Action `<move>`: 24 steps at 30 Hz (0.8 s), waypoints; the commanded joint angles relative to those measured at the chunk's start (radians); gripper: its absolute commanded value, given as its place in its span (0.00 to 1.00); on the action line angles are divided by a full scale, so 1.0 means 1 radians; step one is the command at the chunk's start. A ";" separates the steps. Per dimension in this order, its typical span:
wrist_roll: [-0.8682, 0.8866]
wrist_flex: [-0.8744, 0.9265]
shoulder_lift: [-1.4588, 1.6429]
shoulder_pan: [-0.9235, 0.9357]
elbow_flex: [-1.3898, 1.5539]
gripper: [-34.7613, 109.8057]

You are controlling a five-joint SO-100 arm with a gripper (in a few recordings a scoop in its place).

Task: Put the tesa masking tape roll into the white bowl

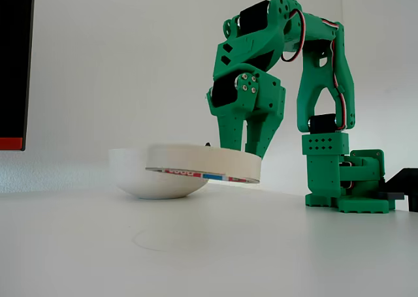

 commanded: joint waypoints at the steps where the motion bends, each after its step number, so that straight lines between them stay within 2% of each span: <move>1: 0.006 0.152 0.190 0.002 -0.210 0.18; 5: -0.009 0.293 0.255 0.103 -0.425 0.18; 10: -0.087 0.408 0.265 0.367 -0.663 0.18; 18: -0.189 0.298 0.192 0.874 -0.765 0.18; 24: -0.206 0.175 -0.077 1.181 -0.856 0.18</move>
